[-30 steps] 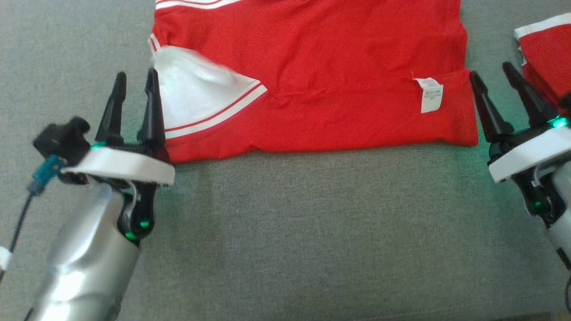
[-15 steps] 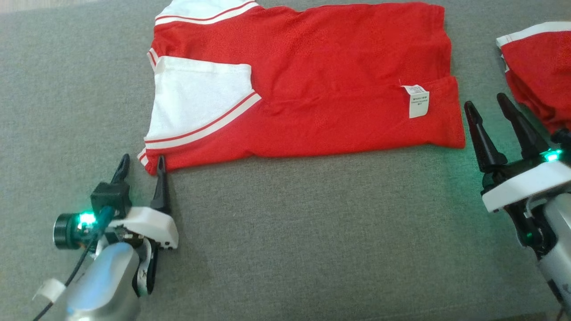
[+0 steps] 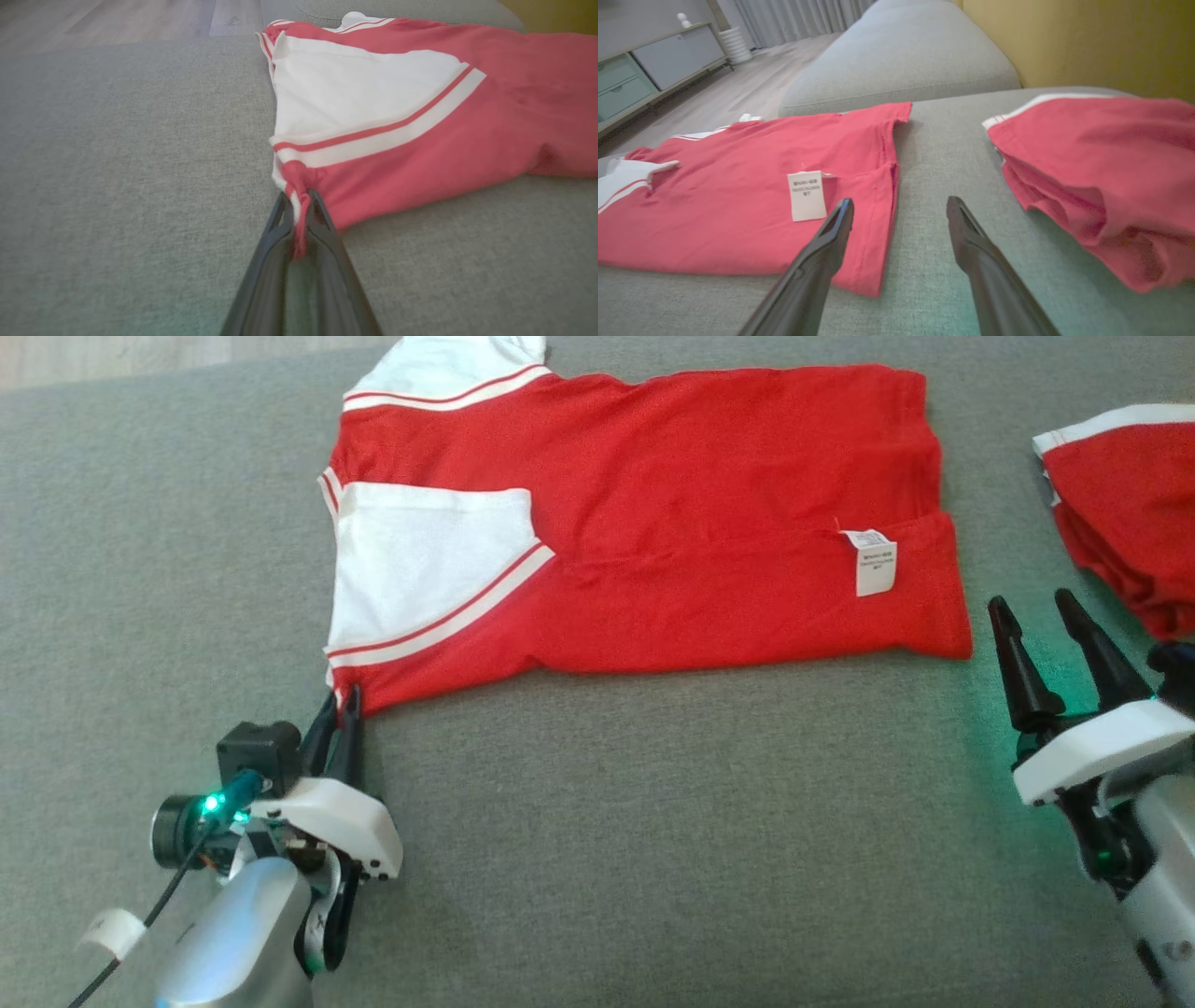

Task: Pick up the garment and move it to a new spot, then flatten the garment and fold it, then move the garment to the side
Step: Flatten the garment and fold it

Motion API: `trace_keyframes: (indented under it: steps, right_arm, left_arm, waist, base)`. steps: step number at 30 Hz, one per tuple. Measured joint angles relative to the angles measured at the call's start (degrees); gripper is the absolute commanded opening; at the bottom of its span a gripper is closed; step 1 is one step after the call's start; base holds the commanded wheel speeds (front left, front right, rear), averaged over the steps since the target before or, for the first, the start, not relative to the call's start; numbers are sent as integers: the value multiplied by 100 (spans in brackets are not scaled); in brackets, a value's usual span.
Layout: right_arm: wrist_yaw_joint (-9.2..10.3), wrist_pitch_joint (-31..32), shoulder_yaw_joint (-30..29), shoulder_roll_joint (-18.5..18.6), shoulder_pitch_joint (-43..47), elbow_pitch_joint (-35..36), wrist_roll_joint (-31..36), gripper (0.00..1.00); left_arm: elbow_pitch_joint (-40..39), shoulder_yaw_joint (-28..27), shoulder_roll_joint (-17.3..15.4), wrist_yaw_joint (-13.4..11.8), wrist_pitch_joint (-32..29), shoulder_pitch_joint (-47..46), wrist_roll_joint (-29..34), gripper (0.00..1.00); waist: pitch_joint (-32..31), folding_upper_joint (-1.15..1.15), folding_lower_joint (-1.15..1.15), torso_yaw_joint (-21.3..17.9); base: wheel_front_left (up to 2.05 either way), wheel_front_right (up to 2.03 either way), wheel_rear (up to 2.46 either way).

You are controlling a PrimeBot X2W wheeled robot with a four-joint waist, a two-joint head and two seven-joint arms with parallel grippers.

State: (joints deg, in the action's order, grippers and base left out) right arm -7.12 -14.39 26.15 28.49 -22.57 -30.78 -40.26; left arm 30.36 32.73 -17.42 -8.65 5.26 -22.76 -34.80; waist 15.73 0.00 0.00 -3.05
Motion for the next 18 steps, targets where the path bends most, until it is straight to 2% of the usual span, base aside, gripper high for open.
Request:
trace_keyframes:
  steps: [7, 11, 12, 14, 15, 18]
  right_arm:
    - [1, 82, -56, -535, -306, -1004, 96, 100]
    - [0, 299, 22, -606, -456, -1396, 171, 100]
    - [1, 375, 59, -606, -479, -1473, 188, 85]
    - [1, 517, 108, -610, -503, -1530, 178, 19]
    - [1, 604, 134, -609, -511, -1529, 123, 0]
    - [0, 747, 223, -602, -510, -1515, -57, 0]
  left_arm:
    - [-194, 102, -9, 2, 27, 58, 8, 0]
    - [-248, 156, -14, 5, 40, 55, 67, 0]
    - [-254, 167, -14, 7, 45, 54, 67, 0]
    - [-250, 208, -14, 10, 45, 48, 67, 0]
    - [-247, 222, -14, 16, 45, 47, 67, 0]
    - [-219, 254, -14, 59, 46, 48, 67, 0]
  waist:
    - [-8, 0, 0, 179]
    - [-13, 0, 0, 270]
    - [-18, 0, 0, 289]
    - [-34, 0, 0, 322]
    - [-49, 0, 0, 335]
    - [-120, 0, 0, 365]
  base:
    - [0, 0, 0]
    - [0, 0, 0]
    - [0, 0, 0]
    - [0, 0, 0]
    - [0, 0, 0]
    - [0, 0, 0]
